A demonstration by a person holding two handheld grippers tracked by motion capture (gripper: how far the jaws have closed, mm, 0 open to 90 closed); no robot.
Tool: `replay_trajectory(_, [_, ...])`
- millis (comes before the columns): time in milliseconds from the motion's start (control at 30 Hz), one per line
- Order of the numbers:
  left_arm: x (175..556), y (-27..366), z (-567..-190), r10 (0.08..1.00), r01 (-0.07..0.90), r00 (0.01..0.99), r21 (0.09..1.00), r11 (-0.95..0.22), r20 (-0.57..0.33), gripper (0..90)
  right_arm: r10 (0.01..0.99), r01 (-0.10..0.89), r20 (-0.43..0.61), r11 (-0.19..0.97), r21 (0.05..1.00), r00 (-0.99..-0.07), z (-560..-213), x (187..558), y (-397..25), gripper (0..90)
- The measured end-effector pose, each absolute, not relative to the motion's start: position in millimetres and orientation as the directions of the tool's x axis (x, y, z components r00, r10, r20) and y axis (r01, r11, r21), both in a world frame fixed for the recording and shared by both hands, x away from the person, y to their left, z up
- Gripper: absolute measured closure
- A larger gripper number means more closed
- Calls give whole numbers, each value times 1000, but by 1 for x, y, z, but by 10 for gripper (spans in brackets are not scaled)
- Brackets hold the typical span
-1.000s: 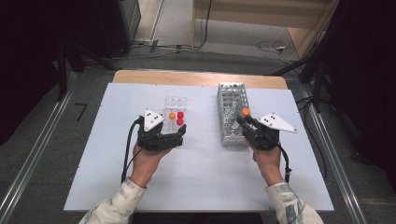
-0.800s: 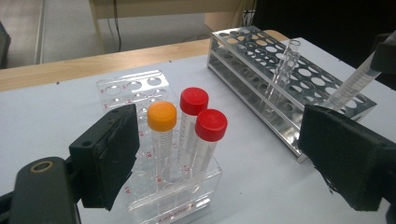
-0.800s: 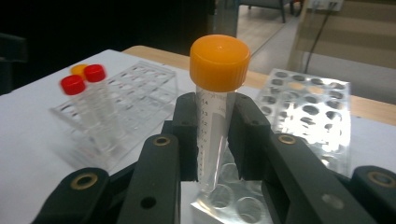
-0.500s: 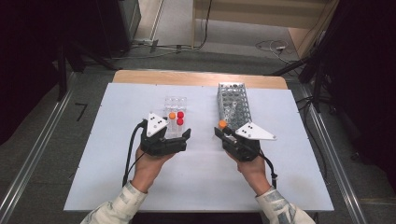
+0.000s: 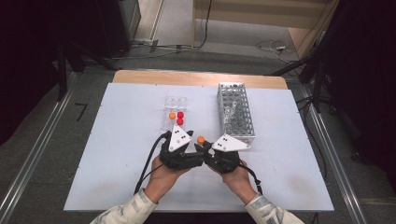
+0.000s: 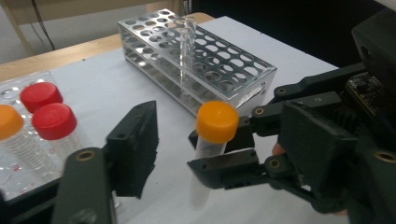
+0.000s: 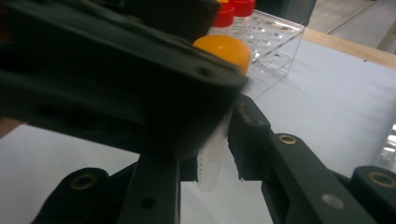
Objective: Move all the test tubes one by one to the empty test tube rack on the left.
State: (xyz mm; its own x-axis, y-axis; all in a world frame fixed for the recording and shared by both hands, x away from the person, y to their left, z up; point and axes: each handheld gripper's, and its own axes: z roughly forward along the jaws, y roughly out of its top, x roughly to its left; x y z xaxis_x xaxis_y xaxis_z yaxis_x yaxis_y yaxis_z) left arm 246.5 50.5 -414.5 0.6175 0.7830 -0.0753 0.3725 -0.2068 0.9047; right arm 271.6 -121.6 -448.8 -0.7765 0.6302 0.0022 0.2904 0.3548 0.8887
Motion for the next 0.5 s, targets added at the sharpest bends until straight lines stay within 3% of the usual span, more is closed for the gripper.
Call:
replay_trajectory(133, [246,52,-417,772,375,630,905,-202,-89,536,622,285,-1,359,889,-783,-449,269,-119,711])
replay_trajectory(300, [247,53,-418,774,372,627,907,-196,-89,668,623,287,-1,362,887,-782,-450,269,-120,711])
replay_trajectory(500, [248,54,-419,773,371,628,907,-199,-87,689,625,296,8,358,885,-781,-450,269,-120,711])
